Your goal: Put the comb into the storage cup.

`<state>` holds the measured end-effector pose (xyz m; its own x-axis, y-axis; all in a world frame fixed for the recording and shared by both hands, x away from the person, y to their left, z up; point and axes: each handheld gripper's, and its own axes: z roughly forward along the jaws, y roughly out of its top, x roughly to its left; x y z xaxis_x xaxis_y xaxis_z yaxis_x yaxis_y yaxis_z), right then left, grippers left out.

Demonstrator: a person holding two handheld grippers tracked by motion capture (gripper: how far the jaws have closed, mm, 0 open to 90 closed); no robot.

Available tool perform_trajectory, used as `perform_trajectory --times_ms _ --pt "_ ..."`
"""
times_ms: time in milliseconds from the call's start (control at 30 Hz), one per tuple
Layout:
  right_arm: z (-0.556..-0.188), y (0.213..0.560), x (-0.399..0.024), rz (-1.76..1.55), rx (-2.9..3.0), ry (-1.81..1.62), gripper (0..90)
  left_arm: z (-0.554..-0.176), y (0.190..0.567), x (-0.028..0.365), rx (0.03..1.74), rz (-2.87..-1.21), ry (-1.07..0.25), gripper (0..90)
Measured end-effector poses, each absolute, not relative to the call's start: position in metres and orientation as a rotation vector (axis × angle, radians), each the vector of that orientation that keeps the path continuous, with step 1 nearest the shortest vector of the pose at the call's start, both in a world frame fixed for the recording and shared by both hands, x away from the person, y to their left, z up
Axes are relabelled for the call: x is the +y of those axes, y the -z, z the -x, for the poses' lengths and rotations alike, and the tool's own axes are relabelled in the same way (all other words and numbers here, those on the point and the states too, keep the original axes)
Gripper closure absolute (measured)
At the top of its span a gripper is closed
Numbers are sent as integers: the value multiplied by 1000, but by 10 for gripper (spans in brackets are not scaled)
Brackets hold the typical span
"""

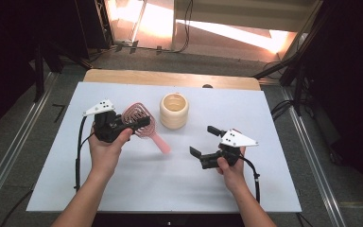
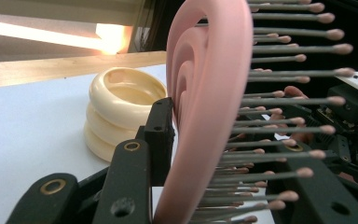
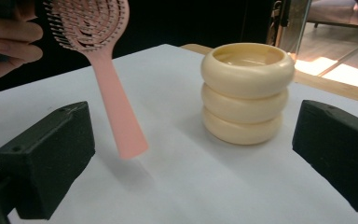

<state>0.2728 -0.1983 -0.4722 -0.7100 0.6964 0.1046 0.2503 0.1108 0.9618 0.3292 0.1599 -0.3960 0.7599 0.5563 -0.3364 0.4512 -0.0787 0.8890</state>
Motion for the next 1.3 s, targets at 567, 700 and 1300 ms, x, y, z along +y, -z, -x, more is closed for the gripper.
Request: perform_trajectory --times_ms 567,700,1300 --pt "-257 483 -247 -1004 1949 -1558 0 -330 390 162 795 -1679 -93 634" --pt "-254 486 -256 -1028 1943 -1545 0 -331 389 164 794 -1677 -94 634" --pt "-240 496 -288 -1080 1903 -1510 0 -332 381 169 795 -1665 -110 634"
